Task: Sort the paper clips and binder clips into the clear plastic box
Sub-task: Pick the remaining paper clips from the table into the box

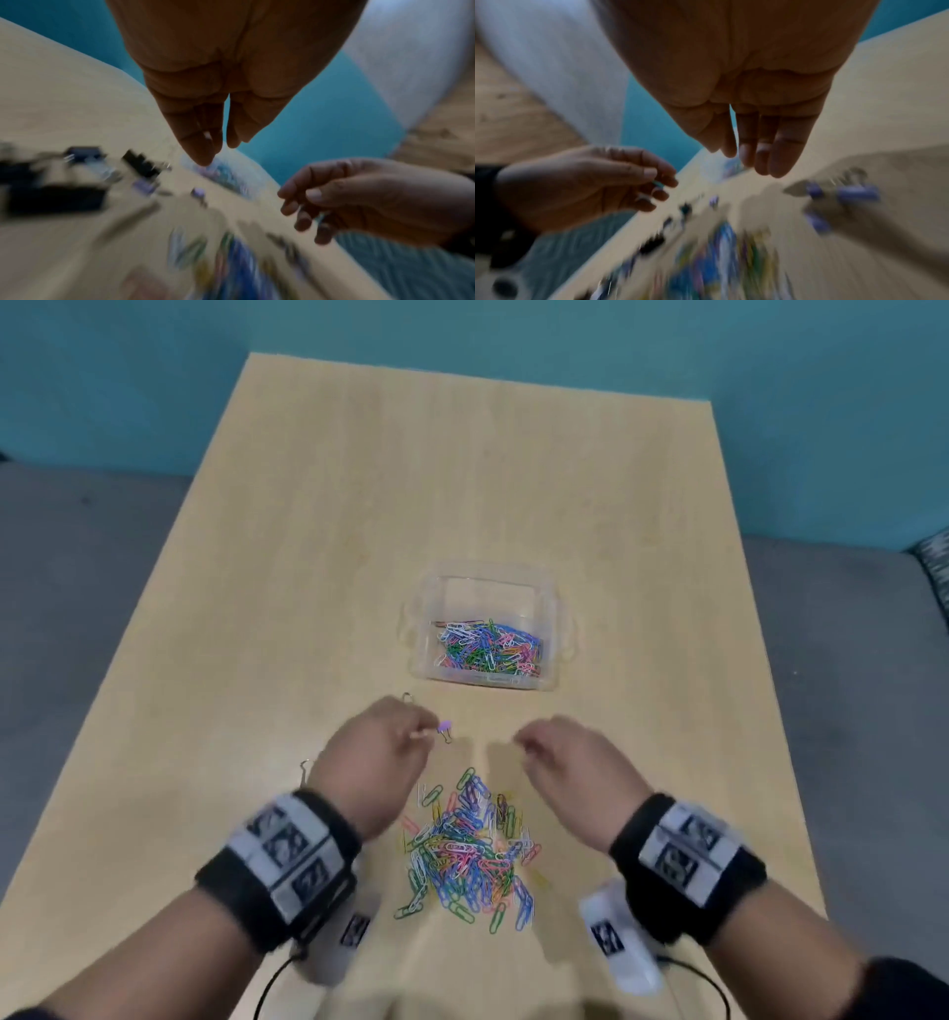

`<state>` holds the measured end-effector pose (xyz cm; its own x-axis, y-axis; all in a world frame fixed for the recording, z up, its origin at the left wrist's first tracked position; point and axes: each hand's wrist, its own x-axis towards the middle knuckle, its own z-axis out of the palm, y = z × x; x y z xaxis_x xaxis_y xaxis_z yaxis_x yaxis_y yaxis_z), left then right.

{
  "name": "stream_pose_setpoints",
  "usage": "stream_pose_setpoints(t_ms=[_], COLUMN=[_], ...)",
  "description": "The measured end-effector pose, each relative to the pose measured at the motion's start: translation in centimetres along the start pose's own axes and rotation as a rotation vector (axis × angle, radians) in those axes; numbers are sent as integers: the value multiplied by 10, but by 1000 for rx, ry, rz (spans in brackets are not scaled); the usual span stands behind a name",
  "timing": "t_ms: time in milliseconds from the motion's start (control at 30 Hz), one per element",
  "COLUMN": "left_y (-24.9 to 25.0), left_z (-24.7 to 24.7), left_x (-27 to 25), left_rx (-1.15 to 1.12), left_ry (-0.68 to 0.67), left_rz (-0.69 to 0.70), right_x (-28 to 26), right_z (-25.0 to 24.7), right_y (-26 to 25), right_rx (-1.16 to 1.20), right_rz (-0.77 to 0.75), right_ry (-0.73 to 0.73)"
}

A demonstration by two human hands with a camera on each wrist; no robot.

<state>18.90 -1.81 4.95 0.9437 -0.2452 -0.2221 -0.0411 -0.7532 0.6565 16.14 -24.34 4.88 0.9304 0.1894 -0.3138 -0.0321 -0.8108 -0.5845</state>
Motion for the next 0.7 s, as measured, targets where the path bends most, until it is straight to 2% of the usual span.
stream_pose_setpoints(t_ms=[100, 233, 333, 400, 467, 533, 567, 633, 700], left_y=[-16, -31, -34, -34, -37, -45, -47, -42, -34], left_z=[31, 58, 58, 48, 37, 35, 38, 48, 59], left_x=[-39, -44, -44, -55, -73, -91, -97, -103, -95], left_rx=[161, 442, 437, 344, 252, 196, 191, 243, 290], left_ry=[-128, -198, -232, -175, -106, -164, -210, -249, -224], left_rz=[131, 400, 455, 410, 234, 29, -20, -27, -2], right_x=[-27, -47, -59, -68, -83, -96, -99, -98, -85], right_z=[41, 71, 74, 68, 62, 62, 65, 76, 88], right_y=[2, -4, 1, 9, 19, 25, 26, 18, 6], right_rx=[-216, -388, -349, -291, -249, -232, -224, -222, -225], right_rz=[-135, -223, -291, -268, -158, -26, 21, 42, 22], right_ry=[-163, -151, -132, -97, -67, -114, -150, -162, -116])
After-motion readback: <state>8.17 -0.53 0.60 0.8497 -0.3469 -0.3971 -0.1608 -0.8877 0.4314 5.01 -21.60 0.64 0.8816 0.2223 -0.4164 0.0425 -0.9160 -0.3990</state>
